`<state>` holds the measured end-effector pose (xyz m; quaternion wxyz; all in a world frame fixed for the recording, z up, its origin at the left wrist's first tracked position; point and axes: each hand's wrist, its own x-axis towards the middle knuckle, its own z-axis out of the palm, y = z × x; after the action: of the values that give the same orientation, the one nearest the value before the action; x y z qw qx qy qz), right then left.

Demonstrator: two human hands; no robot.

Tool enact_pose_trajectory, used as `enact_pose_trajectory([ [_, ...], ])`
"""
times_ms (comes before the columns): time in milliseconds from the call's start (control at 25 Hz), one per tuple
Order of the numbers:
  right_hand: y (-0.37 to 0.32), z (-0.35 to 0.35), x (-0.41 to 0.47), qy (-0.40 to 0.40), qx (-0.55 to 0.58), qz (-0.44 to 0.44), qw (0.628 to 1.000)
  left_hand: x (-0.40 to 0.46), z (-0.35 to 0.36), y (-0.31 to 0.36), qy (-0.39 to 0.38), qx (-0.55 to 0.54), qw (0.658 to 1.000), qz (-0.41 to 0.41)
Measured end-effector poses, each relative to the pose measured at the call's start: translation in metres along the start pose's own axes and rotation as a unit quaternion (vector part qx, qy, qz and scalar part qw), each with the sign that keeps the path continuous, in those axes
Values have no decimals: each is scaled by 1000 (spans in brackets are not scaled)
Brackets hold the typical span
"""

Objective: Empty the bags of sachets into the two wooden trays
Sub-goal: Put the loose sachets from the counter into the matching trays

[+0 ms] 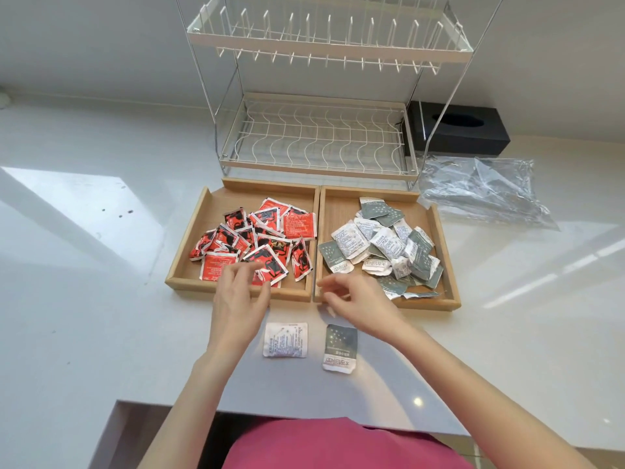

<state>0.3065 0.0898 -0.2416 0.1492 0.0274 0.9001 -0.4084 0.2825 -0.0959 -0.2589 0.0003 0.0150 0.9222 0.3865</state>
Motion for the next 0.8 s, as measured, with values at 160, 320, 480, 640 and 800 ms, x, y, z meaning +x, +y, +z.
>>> enact_pose_trajectory([
  [160,24,14,-30,-58,-185,-7,981,-34,13,-6,-98,50,993,51],
  [320,36,25,-38,-61,-237,33,969,-49,29,-13,-194,191,962,13],
  [480,40,29,-35,-72,-231,64,968,-54,37,-7,-169,214,962,-4],
  [640,43,33,-40,-77,-212,59,973,-48,36,-6,-200,205,956,-65],
  [800,46,36,-45,-53,-199,36,978,-51,39,0,-200,187,960,-63],
])
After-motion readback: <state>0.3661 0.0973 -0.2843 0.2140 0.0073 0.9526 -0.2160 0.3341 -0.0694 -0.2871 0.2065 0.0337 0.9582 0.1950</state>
